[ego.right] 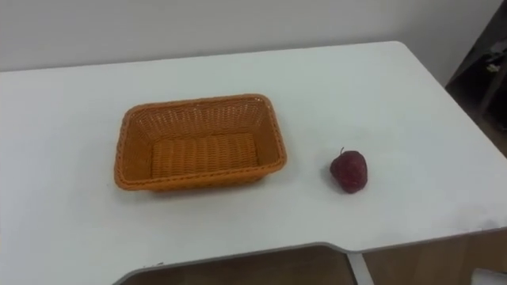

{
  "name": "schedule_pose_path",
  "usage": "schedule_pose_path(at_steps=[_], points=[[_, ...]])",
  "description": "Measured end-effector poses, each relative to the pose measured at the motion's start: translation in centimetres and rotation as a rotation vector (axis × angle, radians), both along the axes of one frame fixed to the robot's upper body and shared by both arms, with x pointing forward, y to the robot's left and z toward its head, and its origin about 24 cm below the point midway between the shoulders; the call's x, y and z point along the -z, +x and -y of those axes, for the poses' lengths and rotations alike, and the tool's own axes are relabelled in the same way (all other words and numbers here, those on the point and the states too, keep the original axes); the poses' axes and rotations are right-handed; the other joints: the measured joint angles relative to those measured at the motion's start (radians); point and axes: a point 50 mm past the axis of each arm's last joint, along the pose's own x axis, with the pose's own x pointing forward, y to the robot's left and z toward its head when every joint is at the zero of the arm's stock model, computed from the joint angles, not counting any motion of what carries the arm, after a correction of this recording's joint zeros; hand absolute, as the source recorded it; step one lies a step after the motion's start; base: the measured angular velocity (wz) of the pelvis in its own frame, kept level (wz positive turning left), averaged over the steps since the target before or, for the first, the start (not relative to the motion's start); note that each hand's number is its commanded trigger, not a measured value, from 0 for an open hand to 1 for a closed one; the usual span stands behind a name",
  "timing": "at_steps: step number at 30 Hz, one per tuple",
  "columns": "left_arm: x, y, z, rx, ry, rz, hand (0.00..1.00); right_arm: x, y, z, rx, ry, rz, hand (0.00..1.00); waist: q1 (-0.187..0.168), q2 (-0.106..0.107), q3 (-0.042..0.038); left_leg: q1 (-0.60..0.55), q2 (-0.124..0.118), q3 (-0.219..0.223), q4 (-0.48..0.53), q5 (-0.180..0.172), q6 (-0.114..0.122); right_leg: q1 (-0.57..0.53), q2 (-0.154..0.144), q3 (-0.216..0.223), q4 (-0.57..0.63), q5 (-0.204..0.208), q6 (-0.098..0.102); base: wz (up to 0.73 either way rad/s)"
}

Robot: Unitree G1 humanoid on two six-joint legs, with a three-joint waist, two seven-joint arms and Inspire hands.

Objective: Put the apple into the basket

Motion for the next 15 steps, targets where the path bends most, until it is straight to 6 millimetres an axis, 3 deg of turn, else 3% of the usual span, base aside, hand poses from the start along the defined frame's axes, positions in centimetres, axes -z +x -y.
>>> schedule_pose_path(at_steps=[7, 15], points=[[-0.1, 0.8, 0.0, 0.053, 0.008, 0.037, 0.0, -2.9, 2.1, -0.9, -0.164, -0.327, -0.142, 0.0, 0.023, 0.004, 0.0009, -0.003, 0.001, -0.005, -0.008, 0.0, 0.0, -0.006, 0.003, 0.001, 0.002, 0.0, -0.001, -0.02], [0.0, 1.0, 0.3, 0.083, -0.001, 0.033, 0.0, -3.4, 4.7, -3.4, -0.483, -0.593, -0.247, 0.0, 0.027, 0.007, 0.003, -0.003, 0.008, -0.003, -0.007, 0.0, 0.0, -0.007, 0.0, -0.005, 0.001, 0.001, -0.001, -0.01]])
